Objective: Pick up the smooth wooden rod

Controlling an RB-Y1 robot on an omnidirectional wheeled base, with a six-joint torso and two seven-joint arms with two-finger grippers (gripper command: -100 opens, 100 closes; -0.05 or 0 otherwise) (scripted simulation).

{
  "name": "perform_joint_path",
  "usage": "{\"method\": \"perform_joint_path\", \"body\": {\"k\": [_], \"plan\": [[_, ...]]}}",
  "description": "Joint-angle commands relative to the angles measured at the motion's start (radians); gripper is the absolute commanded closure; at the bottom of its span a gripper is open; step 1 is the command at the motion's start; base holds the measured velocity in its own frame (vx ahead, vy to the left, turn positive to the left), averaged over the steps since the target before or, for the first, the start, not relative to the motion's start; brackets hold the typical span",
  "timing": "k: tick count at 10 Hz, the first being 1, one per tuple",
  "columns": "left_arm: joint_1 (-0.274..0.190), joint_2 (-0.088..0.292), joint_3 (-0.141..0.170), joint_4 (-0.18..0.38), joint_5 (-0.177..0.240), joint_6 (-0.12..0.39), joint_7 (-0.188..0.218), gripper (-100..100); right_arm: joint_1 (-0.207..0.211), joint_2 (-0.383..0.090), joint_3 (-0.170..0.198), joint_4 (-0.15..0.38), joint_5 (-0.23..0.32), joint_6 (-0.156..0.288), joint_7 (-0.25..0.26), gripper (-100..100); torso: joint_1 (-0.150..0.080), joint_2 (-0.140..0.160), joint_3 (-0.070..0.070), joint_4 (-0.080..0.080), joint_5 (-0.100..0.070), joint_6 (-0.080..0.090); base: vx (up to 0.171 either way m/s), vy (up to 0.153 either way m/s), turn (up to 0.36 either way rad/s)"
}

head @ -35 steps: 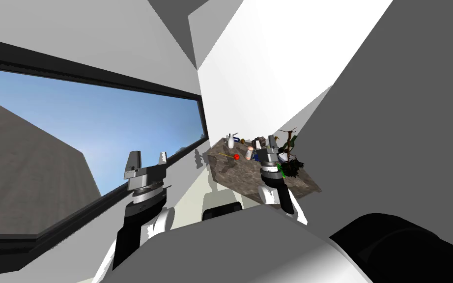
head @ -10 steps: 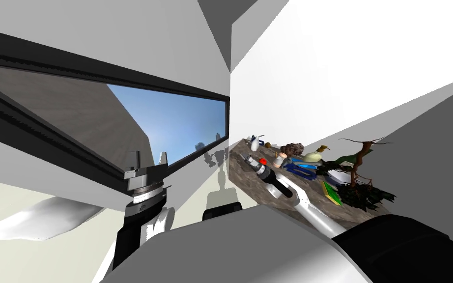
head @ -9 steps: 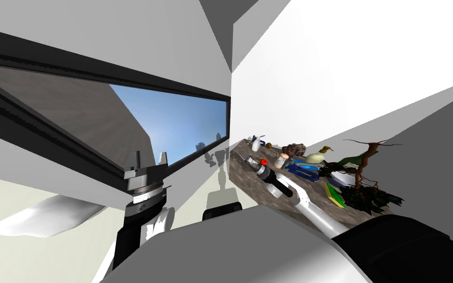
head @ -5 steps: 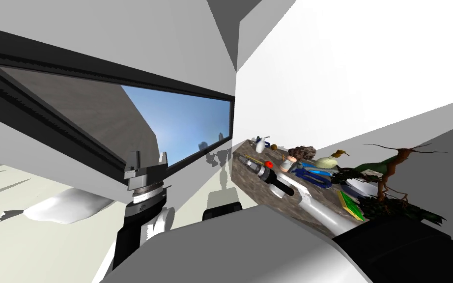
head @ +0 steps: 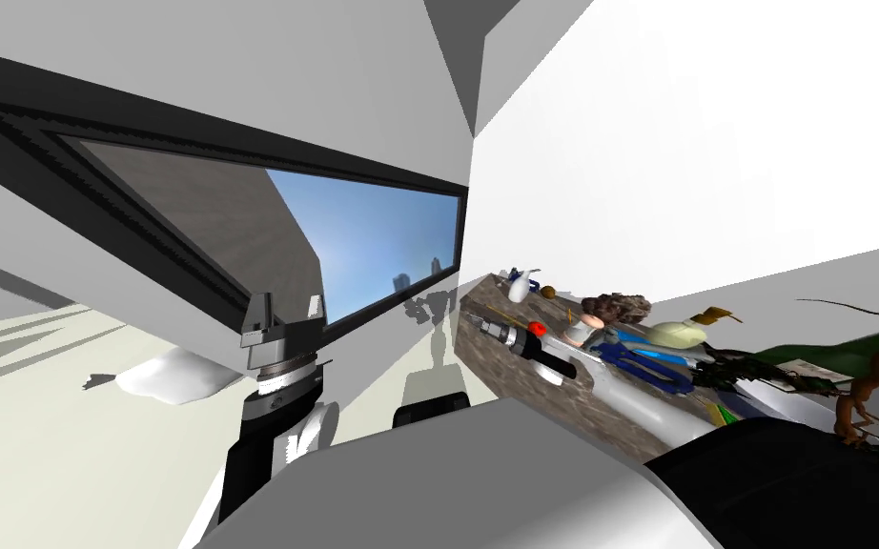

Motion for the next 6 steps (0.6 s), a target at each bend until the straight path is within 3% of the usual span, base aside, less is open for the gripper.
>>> {"method": "perform_joint_path", "body": {"k": [1, 3, 4, 6], "plan": [[0.000, 0.000, 0.000, 0.000, 0.000, 0.000, 0.000, 0, -0.010, -0.050, 0.043, 0.045, 0.018, -0.002, -0.002, -100, 0.000, 0.000, 0.000, 0.000, 0.000, 0.000, 0.055, 0.003, 0.220], [0.000, 0.000, 0.000, 0.000, 0.000, 0.000, 0.000, 0, -0.010, -0.097, 0.043, 0.045, 0.018, -0.002, -0.002, -100, -0.001, 0.000, 0.000, 0.000, 0.000, 0.000, 0.036, -0.002, 0.019], [0.000, 0.000, 0.000, 0.000, 0.000, 0.000, 0.000, 0, -0.014, -0.128, 0.077, 0.081, 0.032, -0.005, -0.005, -100, -0.001, 0.002, 0.001, 0.000, 0.000, 0.000, 0.040, 0.004, 0.208], [0.000, 0.000, 0.000, 0.000, 0.000, 0.000, 0.000, 0, -0.014, -0.166, 0.077, 0.081, 0.032, -0.005, -0.005, -100, 0.000, 0.000, 0.000, 0.000, 0.000, 0.000, 0.037, -0.001, 0.048]]}}
